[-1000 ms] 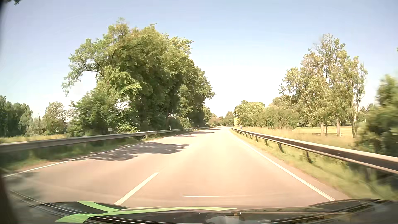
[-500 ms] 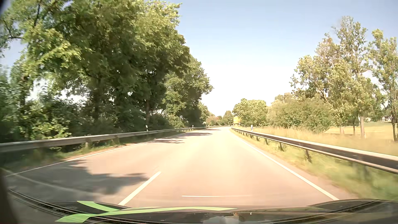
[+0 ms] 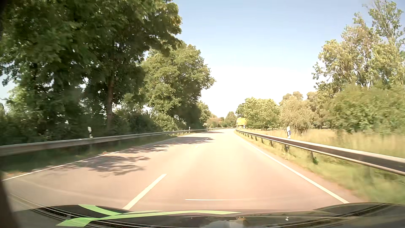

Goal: Follow the waypoints while adhering to traffic rules and regulations

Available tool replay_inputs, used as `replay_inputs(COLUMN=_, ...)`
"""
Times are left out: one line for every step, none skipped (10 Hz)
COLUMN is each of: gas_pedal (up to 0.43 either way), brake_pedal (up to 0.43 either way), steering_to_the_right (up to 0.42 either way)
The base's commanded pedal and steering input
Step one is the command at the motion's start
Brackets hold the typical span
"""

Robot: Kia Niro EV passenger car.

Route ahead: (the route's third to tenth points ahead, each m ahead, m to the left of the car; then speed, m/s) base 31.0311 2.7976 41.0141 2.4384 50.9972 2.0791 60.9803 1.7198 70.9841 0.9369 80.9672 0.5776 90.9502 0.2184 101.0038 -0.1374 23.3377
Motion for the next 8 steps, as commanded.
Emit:
replay_inputs(gas_pedal=0.059, brake_pedal=0.000, steering_to_the_right=0.004)
replay_inputs(gas_pedal=0.059, brake_pedal=0.000, steering_to_the_right=0.004)
replay_inputs(gas_pedal=0.059, brake_pedal=0.000, steering_to_the_right=0.005)
replay_inputs(gas_pedal=0.047, brake_pedal=0.000, steering_to_the_right=0.005)
replay_inputs(gas_pedal=0.020, brake_pedal=0.000, steering_to_the_right=0.005)
replay_inputs(gas_pedal=0.008, brake_pedal=0.000, steering_to_the_right=0.005)
replay_inputs(gas_pedal=0.008, brake_pedal=0.000, steering_to_the_right=0.005)
replay_inputs(gas_pedal=0.008, brake_pedal=0.000, steering_to_the_right=0.005)
